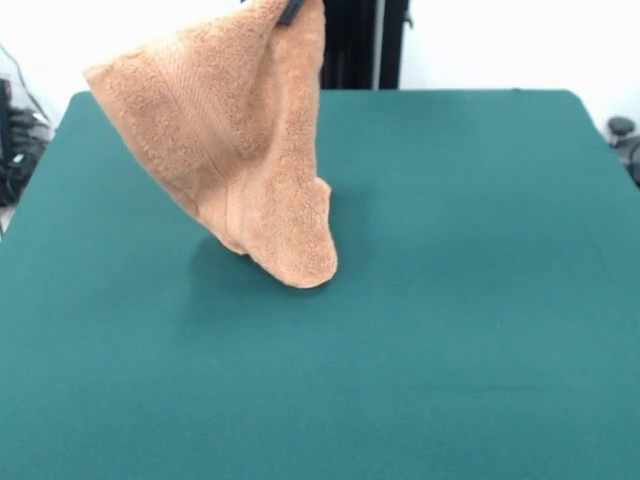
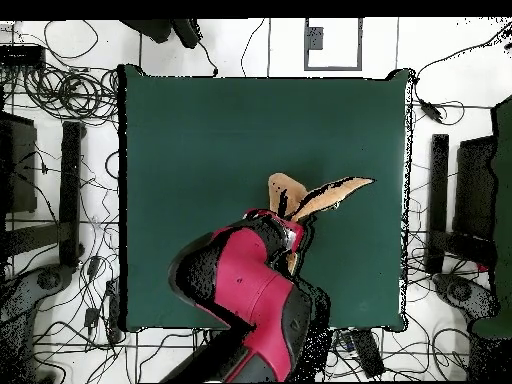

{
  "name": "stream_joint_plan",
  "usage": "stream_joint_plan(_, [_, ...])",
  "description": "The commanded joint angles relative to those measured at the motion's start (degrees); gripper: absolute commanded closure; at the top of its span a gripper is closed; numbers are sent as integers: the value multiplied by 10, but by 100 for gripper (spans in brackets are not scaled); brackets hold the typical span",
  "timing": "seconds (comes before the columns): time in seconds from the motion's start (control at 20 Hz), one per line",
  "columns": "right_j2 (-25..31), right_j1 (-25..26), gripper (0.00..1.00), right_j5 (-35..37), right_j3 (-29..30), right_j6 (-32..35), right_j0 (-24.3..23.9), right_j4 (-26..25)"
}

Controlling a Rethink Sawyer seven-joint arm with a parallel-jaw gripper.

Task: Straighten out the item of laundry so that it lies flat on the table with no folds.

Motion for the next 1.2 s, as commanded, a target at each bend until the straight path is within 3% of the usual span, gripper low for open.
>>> stream_joint_plan(0.05, [100,14,100,-31,32,173,-5,40])
stream_joint_plan(0.55, [86,13,100,-19,34,172,6,52])
stream_joint_plan(0.65, [57,18,100,24,20,171,28,50])
stream_joint_plan(0.95, [-34,41,100,249,-66,170,95,27])
stream_joint_plan(1.1, [-50,56,100,296,-83,210,114,41])
stream_joint_plan(1.2, [-22,48,100,256,-65,228,110,62])
